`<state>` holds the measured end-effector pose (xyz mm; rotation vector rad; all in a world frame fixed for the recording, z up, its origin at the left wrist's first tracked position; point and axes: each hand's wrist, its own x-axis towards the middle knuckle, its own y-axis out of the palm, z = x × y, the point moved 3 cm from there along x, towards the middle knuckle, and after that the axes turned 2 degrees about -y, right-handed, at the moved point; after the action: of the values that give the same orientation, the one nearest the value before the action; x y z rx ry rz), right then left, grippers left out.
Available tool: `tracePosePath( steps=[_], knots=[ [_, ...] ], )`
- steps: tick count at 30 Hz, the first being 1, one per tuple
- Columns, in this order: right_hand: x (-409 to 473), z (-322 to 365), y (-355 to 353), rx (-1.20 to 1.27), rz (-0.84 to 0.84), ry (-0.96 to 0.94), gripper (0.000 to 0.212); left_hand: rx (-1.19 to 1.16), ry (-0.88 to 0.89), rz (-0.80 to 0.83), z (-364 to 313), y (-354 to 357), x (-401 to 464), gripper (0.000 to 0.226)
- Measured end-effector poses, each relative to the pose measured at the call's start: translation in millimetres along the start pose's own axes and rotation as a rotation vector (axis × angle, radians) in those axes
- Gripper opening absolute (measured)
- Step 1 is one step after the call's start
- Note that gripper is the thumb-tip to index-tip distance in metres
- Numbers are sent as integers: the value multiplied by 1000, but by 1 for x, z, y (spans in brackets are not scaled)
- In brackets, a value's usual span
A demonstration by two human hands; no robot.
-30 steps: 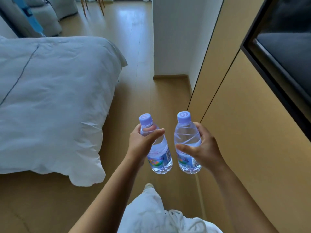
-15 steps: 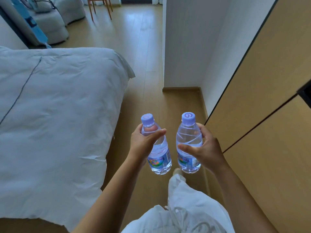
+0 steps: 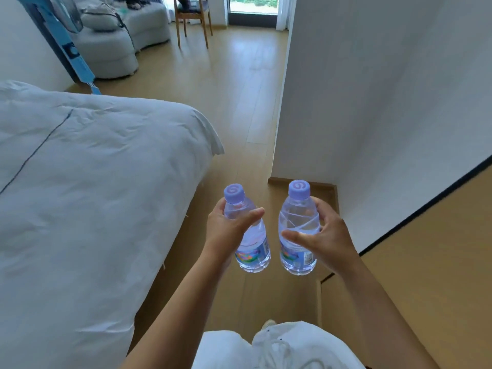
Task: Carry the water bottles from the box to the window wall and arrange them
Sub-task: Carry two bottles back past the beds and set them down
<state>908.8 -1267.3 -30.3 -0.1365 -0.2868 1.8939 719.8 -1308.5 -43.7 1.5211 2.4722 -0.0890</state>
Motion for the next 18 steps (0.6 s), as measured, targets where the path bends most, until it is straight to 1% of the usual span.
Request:
tracePosePath(
  steps=[3, 6, 12, 18],
  knots=[
    [41, -8, -8, -20, 27, 5, 51, 16, -39, -44, 0, 11, 37, 35],
    [81, -20, -8, -12, 54, 40, 52, 25, -78, -84, 2, 16, 74, 39],
    [172, -32, 8, -53, 90, 44, 50, 15, -109, -118, -5, 15, 166, 37],
    [292, -30, 34, -85, 65, 49, 54, -15, -108, -86, -41, 9, 289, 31]
  ],
)
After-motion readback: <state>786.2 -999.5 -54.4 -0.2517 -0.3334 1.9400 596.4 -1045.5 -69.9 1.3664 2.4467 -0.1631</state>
